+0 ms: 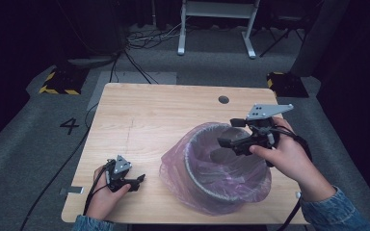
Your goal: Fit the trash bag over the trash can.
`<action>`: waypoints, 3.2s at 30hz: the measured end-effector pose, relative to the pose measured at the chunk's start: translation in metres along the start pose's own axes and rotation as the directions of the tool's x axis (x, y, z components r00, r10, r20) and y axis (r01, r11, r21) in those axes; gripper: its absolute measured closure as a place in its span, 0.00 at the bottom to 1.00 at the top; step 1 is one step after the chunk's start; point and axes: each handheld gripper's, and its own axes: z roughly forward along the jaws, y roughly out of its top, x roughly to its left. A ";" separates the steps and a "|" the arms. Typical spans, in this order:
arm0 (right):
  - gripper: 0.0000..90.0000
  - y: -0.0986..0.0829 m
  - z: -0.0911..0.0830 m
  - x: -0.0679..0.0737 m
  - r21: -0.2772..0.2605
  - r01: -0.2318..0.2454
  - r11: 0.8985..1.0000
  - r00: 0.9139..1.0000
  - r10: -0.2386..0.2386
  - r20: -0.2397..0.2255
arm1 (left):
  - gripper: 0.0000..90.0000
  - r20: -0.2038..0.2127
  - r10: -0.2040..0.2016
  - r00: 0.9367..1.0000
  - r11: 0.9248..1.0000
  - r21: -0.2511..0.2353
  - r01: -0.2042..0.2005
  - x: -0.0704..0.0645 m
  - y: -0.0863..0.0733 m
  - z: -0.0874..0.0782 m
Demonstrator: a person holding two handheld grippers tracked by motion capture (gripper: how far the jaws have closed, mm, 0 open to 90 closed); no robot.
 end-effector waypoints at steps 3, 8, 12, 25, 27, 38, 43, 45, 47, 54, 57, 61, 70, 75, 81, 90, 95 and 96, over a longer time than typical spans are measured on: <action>0.20 -0.003 -0.009 -0.006 -0.006 -0.004 1.000 1.000 0.004 0.028 | 0.27 -0.001 0.000 1.000 1.000 0.000 0.000 0.000 0.000 0.000; 0.20 -0.008 -0.023 -0.014 -0.017 -0.005 1.000 0.998 0.006 0.061 | 0.28 0.002 0.002 1.000 1.000 0.001 -0.002 0.001 -0.001 -0.001; 0.19 -0.013 -0.038 -0.021 -0.022 0.005 1.000 0.997 -0.003 0.082 | 0.28 0.005 0.002 1.000 1.000 0.000 -0.002 0.001 -0.001 -0.001; 0.20 -0.035 -0.073 -0.036 -0.009 -0.012 1.000 0.989 0.014 0.150 | 0.28 0.011 0.009 1.000 1.000 0.001 -0.009 0.005 -0.004 -0.004; 0.20 -0.039 -0.078 -0.038 0.004 -0.006 1.000 0.988 0.005 0.153 | 0.28 0.011 0.012 1.000 1.000 0.003 -0.012 0.005 -0.004 -0.005; 0.23 -0.069 -0.090 -0.051 0.037 -0.027 0.999 0.979 0.019 0.202 | 0.27 0.013 0.005 1.000 1.000 0.002 -0.005 0.006 -0.005 -0.005; 0.23 -0.088 -0.090 -0.061 0.041 -0.064 0.997 0.974 0.054 0.218 | 0.27 0.013 0.005 1.000 1.000 0.001 -0.005 0.006 -0.005 -0.005; 0.23 -0.097 -0.089 -0.065 0.045 -0.082 0.996 0.972 0.070 0.223 | 0.27 0.012 0.005 1.000 1.000 0.001 -0.005 0.006 -0.005 -0.005; 0.23 -0.108 -0.087 -0.070 0.055 -0.098 0.994 0.970 0.083 0.229 | 0.27 0.012 0.005 1.000 1.000 0.001 -0.005 0.006 -0.005 -0.005; 0.22 -0.138 -0.075 -0.080 0.078 -0.156 0.985 0.959 0.132 0.251 | 0.26 0.011 0.005 1.000 1.000 0.001 -0.005 0.006 -0.005 -0.005; 0.21 -0.153 -0.069 -0.084 0.092 -0.170 0.981 0.954 0.140 0.265 | 0.26 0.005 0.001 1.000 1.000 0.003 -0.001 0.005 -0.005 -0.005; 0.20 -0.171 -0.062 -0.087 0.094 -0.196 0.976 0.949 0.165 0.268 | 0.25 0.004 -0.001 1.000 1.000 0.005 0.001 0.005 -0.005 -0.005; 0.18 -0.209 -0.046 -0.091 0.055 -0.262 0.963 0.928 0.236 0.289 | 0.24 0.005 -0.001 1.000 1.000 0.007 0.001 0.005 -0.004 -0.004; 0.18 -0.226 -0.040 -0.090 0.085 -0.260 0.962 0.923 0.222 0.313 | 0.24 0.004 -0.004 1.000 1.000 0.007 0.004 0.005 -0.004 -0.004; 0.18 -0.243 -0.037 -0.088 0.138 -0.233 0.963 0.944 0.189 0.270 | 0.24 0.005 -0.003 1.000 1.000 0.007 0.003 0.005 -0.004 -0.004; 0.18 -0.259 -0.028 -0.080 0.061 -0.277 0.959 0.928 0.250 0.277 | 0.24 0.002 -0.002 1.000 1.000 0.008 0.002 0.005 -0.004 -0.004; 0.18 -0.267 -0.025 -0.080 0.018 -0.306 0.952 0.908 0.286 0.305 | 0.24 0.002 -0.003 1.000 1.000 0.008 0.003 0.005 -0.004 -0.004; 0.18 -0.269 -0.024 -0.081 0.019 -0.305 0.952 0.905 0.284 0.316 | 0.24 0.003 -0.003 1.000 1.000 0.008 0.003 0.005 -0.004 -0.004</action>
